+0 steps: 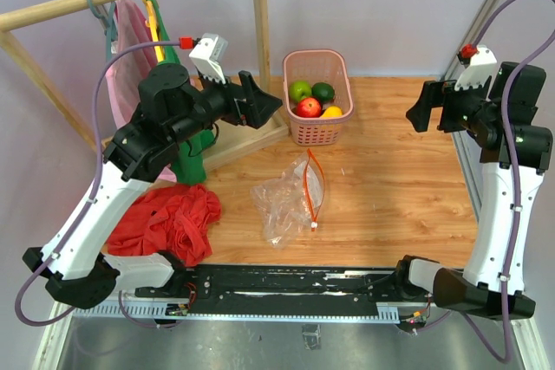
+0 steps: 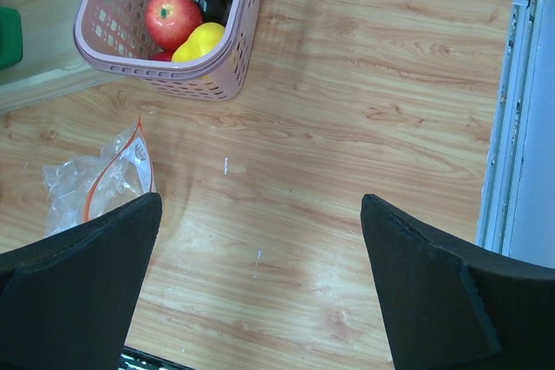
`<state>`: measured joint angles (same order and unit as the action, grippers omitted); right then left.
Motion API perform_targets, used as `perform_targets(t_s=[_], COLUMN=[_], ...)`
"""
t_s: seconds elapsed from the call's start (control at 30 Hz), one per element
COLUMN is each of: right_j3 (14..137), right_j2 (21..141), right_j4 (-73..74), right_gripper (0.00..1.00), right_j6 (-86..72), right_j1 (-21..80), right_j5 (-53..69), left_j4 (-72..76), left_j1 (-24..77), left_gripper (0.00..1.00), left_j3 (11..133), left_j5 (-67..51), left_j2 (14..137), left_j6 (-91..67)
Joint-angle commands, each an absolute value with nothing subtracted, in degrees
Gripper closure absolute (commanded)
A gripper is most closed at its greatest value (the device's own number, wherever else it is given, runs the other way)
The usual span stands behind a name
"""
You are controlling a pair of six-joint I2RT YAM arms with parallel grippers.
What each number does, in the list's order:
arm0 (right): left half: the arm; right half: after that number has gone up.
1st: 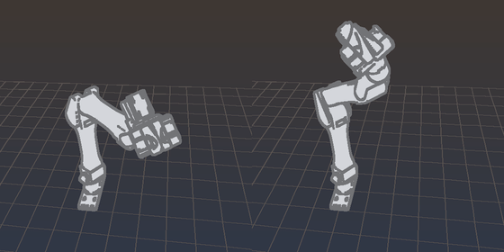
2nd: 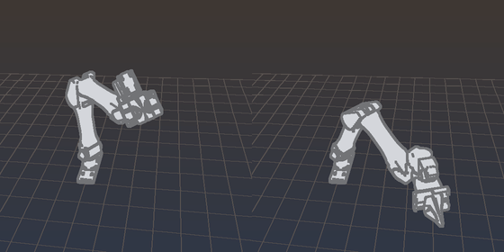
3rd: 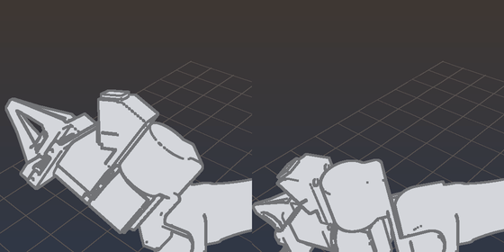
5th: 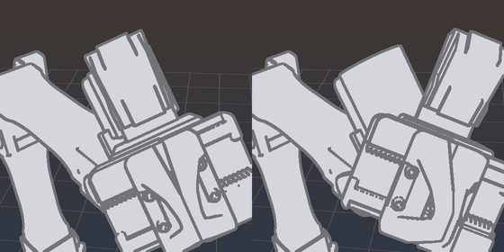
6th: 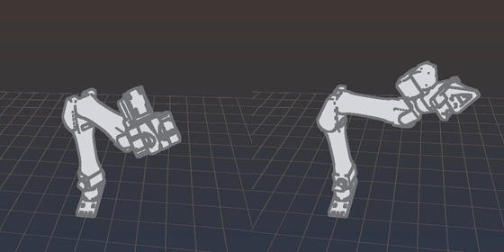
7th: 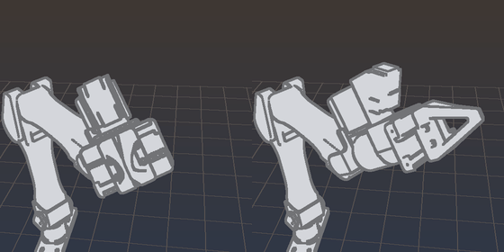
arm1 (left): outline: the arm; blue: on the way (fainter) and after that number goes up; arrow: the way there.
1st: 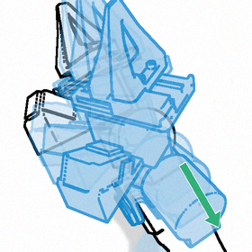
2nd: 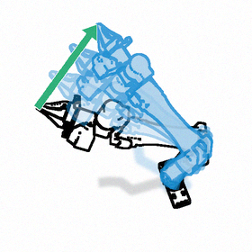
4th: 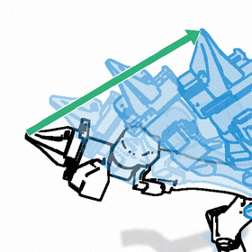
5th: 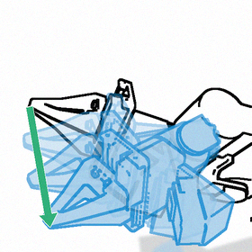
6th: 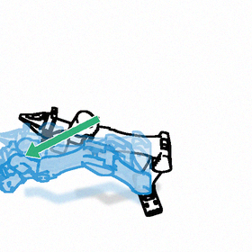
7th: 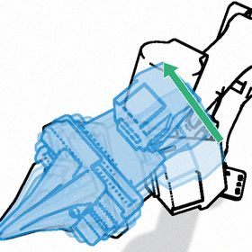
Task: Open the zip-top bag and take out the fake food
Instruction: Reset both arms
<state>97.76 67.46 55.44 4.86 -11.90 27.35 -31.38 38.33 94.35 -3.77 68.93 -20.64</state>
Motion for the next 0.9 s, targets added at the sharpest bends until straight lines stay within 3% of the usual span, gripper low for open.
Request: perform_targets(t_s=[0.0, 0.87], right_j3=[99.03, 100.23], right_j2=[67.98, 68.29], right_j4=[53.69, 51.77], right_gripper=[0.02, 0.02], right_j6=[3.78, 4.65], right_j1=[-12.59, -12.61], right_j5=[26.31, 24.12], left_j4=[-30.40, -31.09], left_j1=[37.45, 36.47], left_gripper=[0.01, 0.01], left_j3=[94.95, 95.47], left_j5=[-4.54, -4.48], left_j2=[68.66, 69.22], left_j6=[-19.26, -18.46])
